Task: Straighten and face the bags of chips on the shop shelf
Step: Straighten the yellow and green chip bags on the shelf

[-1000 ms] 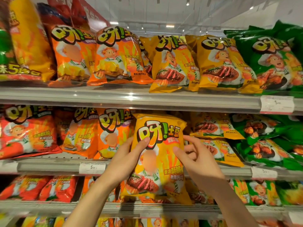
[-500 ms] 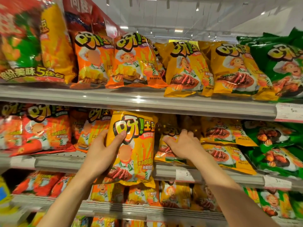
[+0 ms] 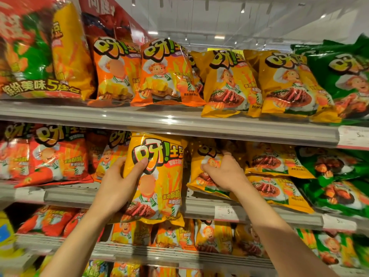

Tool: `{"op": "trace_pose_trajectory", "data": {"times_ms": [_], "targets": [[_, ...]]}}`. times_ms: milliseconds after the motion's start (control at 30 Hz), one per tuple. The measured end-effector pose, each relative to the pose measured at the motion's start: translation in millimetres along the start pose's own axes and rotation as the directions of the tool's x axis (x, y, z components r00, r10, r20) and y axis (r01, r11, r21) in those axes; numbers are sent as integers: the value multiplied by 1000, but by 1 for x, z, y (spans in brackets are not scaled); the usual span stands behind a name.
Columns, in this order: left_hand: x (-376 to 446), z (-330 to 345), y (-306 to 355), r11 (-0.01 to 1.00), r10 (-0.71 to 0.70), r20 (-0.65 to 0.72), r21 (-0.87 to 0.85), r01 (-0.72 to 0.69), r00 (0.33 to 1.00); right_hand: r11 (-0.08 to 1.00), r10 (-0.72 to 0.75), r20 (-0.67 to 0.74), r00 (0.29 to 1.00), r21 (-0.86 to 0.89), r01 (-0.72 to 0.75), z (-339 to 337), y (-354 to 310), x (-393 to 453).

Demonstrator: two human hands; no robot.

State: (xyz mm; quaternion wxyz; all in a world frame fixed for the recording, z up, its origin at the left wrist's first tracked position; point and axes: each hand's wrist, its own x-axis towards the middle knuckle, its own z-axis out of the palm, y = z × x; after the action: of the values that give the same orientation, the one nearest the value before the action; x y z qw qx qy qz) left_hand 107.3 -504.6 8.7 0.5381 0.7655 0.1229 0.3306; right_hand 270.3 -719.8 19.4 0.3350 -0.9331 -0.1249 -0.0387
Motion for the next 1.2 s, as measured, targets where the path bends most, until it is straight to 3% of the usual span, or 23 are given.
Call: {"op": "trace_pose_trajectory", "data": {"times_ms": [167,367,567,733,1000,1100,1200], "targets": [[-1,-1,1,1000,-10,-10,-11,10,1000,991,-129,-172,977,4,132,21,4,0],[-4,3,4,1000,2,14,4,-2,1000,976,-55,-167,984,-218,18,45,24,20],[-3,11,2,1000,14,8,7,-14,1000,983,87,-83,993,-158,-99,39,34,25],[-1,14,-2,1000,13,24,-4,-13,1000,995,49,-193,980,-74,-65,48,44,46],[0,15,-3,999,30,26,11,-30,999,994,-12,-223,975,-109,-12,69,53,72],[-1,15,-6,1000,31,26,6,-31,999,996,47,-127,991,-69,-56,64,52,71],[-1,16,-6,999,39,28,2,-39,999,988,85,-38,996,135,-79,45,49,66]]}}
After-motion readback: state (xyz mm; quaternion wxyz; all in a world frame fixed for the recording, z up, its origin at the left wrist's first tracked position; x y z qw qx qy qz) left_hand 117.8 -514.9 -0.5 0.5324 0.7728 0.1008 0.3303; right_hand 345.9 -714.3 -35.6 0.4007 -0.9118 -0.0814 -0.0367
